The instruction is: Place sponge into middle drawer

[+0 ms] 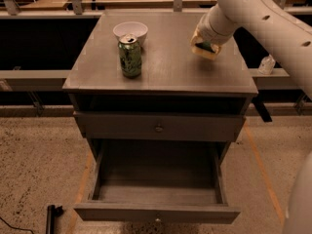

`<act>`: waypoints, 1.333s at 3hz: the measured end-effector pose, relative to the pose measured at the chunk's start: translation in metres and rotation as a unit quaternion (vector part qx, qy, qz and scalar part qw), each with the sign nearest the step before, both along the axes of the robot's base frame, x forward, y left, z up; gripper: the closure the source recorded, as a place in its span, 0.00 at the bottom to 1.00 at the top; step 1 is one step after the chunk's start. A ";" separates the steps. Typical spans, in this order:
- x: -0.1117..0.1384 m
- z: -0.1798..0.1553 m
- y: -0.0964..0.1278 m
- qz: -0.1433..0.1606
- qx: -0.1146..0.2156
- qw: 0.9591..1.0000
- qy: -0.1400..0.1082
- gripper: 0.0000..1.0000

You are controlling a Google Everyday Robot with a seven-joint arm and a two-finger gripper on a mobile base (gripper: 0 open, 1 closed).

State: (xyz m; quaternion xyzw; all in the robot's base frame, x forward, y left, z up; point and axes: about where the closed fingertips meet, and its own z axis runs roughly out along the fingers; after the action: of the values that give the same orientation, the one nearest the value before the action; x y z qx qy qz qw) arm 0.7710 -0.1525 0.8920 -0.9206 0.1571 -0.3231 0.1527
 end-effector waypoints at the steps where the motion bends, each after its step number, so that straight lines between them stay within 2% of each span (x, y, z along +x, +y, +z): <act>1: -0.052 0.026 0.020 0.009 0.050 0.999 0.009 1.00; 2: -0.100 0.054 0.040 0.008 0.110 0.994 0.020 1.00; 3: -0.100 0.054 0.040 0.009 0.110 0.994 0.020 1.00; 4: -0.124 0.054 0.053 0.010 0.133 0.991 0.032 1.00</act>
Offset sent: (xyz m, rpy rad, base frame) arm -0.1489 0.0542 0.0887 0.3385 0.0506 0.0043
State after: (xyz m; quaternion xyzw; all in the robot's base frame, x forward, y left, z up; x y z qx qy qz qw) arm 0.6471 -0.0994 0.9457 -0.9037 0.1941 -0.2677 0.2721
